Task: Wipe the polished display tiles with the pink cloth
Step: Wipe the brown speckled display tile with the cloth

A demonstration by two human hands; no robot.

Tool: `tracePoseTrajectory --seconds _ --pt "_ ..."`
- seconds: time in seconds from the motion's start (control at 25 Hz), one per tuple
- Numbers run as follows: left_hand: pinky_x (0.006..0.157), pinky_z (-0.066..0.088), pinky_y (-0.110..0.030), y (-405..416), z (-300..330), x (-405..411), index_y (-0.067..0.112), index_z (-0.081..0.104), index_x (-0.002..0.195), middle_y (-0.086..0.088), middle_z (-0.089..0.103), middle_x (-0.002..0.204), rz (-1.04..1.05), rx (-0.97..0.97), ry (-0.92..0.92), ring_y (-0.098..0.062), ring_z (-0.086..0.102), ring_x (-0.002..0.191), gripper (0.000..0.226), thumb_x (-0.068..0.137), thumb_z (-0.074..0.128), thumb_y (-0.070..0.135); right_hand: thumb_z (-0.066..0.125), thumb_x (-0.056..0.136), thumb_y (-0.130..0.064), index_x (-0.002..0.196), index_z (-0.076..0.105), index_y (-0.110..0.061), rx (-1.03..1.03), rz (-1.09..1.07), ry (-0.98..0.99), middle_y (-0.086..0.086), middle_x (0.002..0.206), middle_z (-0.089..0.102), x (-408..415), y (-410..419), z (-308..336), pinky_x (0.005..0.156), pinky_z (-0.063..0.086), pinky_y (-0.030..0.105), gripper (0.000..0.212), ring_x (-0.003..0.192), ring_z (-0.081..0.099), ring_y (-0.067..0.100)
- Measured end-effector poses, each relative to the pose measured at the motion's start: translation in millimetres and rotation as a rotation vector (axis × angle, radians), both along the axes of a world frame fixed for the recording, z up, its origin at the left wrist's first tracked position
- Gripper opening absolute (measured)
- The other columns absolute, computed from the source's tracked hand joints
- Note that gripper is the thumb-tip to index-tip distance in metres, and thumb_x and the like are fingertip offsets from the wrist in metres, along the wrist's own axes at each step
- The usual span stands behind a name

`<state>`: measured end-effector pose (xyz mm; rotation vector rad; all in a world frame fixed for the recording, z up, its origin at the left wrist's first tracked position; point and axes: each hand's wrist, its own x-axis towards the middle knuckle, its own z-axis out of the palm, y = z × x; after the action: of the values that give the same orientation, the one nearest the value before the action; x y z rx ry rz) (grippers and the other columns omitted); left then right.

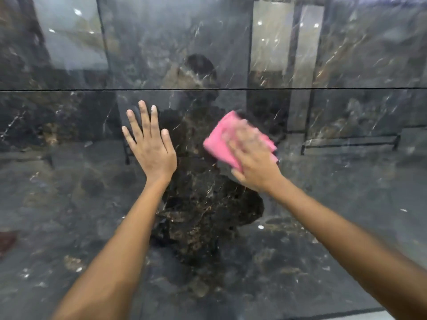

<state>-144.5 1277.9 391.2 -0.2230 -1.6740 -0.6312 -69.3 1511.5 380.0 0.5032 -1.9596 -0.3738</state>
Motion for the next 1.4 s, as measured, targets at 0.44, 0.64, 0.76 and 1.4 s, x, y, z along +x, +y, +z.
tracePoseTrajectory --seconds 0.44,0.64,0.76,1.4 --pt "0.119 0.005 -0.049 -2.0 5.7 0.8 0.009 0.034 0.149 -0.016 0.028 0.157 0.047 -0.010 -0.010 -0.038 0.016 0.147 0.052 0.100 0.032 0.023 0.055 0.070 -0.021 0.143 0.044 -0.007 0.293 0.196 0.018 0.010 0.152 0.037 -12.3 -20.4 16.8 0.118 0.010 0.047 0.075 0.142 0.026 0.033" --pt "0.119 0.006 -0.052 -1.7 2.9 1.8 0.009 0.033 0.150 -0.017 0.028 0.157 0.058 -0.022 -0.026 -0.040 0.018 0.146 0.051 0.100 0.032 0.022 0.057 0.073 -0.017 0.143 0.044 -0.010 0.585 0.232 -0.148 0.007 0.150 0.040 -4.2 18.0 -3.6 0.117 0.018 0.046 0.071 0.140 0.032 0.028" --pt "0.118 0.001 -0.049 -7.4 3.4 5.8 0.009 0.032 0.150 -0.018 0.026 0.157 0.003 -0.069 -0.019 -0.038 0.016 0.146 0.051 0.103 0.034 0.026 0.060 0.072 -0.019 0.142 0.045 -0.010 -0.114 0.089 0.135 0.013 0.147 0.042 4.7 54.1 30.5 0.113 0.025 0.046 0.072 0.139 0.033 0.033" --pt "0.119 -0.007 -0.044 -38.1 -155.8 -0.1 0.009 0.026 0.150 -0.024 0.031 0.153 0.086 -0.079 -0.155 -0.039 0.015 0.143 0.053 0.105 0.015 0.035 0.056 0.076 -0.022 0.152 0.021 -0.017 0.264 0.054 -0.088 0.001 0.161 0.011 -16.0 -65.2 -144.6 0.118 -0.006 0.048 0.083 0.146 0.012 0.028"
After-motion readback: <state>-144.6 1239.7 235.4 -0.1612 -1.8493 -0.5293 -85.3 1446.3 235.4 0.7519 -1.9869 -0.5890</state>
